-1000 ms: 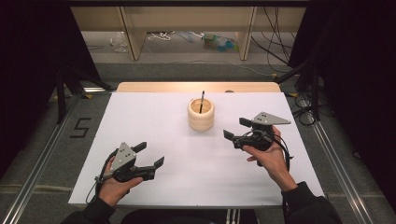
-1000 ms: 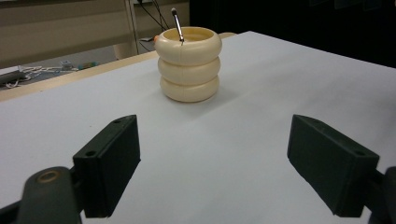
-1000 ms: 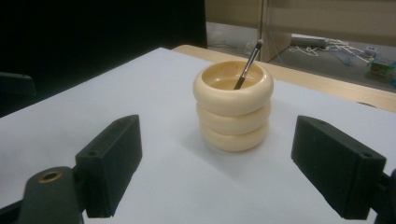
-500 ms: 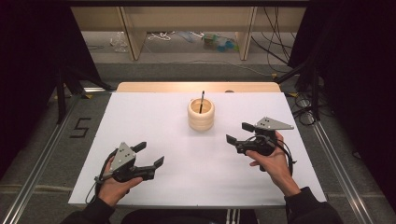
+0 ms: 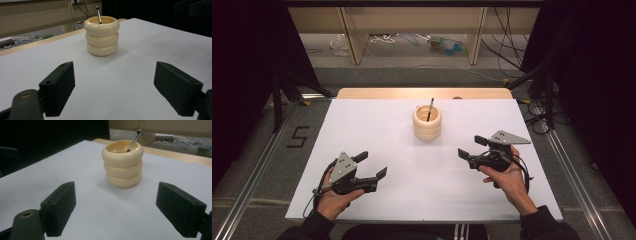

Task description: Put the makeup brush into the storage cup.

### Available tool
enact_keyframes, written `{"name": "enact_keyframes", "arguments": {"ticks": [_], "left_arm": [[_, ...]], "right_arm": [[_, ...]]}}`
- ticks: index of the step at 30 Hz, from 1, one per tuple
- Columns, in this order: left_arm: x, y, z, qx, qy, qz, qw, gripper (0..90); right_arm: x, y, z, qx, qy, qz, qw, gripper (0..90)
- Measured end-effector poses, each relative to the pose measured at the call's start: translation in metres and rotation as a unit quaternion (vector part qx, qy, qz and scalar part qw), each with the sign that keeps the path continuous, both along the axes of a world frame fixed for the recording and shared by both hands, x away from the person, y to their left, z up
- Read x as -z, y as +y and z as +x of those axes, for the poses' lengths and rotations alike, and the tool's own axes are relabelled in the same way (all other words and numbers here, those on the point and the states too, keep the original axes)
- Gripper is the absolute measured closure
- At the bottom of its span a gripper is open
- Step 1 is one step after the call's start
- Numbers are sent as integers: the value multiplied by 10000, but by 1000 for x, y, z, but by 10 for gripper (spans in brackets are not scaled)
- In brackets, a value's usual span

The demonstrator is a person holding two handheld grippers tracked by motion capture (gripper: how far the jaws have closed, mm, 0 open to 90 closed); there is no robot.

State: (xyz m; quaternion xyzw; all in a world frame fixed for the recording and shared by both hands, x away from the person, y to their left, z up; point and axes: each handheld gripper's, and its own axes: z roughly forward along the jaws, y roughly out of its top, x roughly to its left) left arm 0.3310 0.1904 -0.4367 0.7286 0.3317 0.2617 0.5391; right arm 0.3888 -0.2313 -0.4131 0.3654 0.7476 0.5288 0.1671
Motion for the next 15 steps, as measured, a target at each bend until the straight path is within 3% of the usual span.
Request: {"name": "enact_keyframes", "arguments": {"ticks": [8,12,13,15], "left_arm": [[-1,2,0,-1,-6,-14,10000,172],[-1,4,-1,-46,1,-34,10000,171],[-1,4,-1,-67,20,-42,10000,171],[-1,5,-1,-78,8,-44,10000,171]], "right_arm": [[3,-7,-9,64,12,12,10000,169],[6,-7,-11,66,-165,23,9998,169],[7,-7,-12,34,-81,32,10000,169],[7,-9,-14,66,-106,-90,9999,169]]}}
